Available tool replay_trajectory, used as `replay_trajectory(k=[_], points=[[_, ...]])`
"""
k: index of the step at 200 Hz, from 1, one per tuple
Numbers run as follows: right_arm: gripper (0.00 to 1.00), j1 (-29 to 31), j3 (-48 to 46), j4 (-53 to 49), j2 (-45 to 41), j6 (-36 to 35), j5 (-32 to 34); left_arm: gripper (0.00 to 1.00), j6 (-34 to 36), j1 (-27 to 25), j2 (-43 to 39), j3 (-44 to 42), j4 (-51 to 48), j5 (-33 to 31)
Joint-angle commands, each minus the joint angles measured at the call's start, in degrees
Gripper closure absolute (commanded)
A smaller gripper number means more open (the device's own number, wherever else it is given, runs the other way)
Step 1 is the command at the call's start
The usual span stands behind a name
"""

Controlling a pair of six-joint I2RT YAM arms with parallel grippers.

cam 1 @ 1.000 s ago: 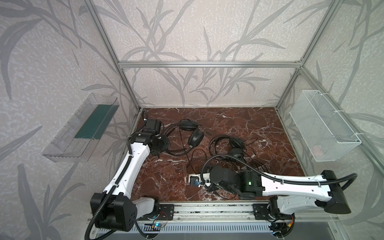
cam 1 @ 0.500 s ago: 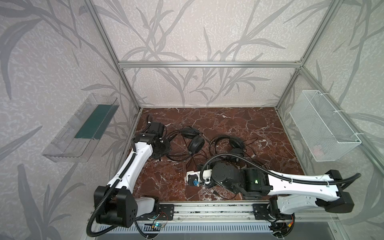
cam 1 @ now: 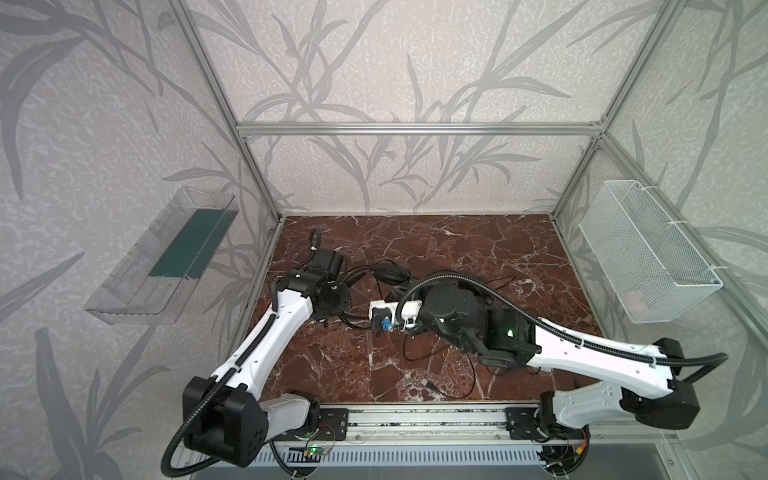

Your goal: Wrap the headphones

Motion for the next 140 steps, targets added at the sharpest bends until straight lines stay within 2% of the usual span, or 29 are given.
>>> replay_trajectory(k=[1, 17, 58, 80, 121, 140], points=[[0.93, -1.38, 4.62, 9.04, 0.60, -1.57, -1.81, 1.00, 1.24, -0.79, -1.95, -1.21, 1.68, -4.68], [0.91, -2.84, 5.80, 10.72, 2.00, -1.78, -2.04, 1.00, 1.58, -1.25, -2.10, -1.23, 1.64, -4.65], [0.79, -5.66, 7.56, 16.69, 4.00, -2.46, -2.35, 1.00, 2.21, -1.95, -2.32, -1.33, 1.36, -4.68], [0.69, -6.00, 8.34, 18.69, 4.62, -3.15, -2.84, 1.00, 2.50, -2.17, -2.69, -1.49, 1.02, -4.94], [0.66, -8.39, 10.15, 21.35, 5.90, -2.74, -4.32, 1.00, 2.81, -2.52, -5.04, -1.66, -0.45, -3.07], [0.57, -9.85, 12.58, 21.53, 6.89, -2.70, -5.67, 1.00, 2.94, -2.96, -6.76, -1.93, -1.47, -2.66]])
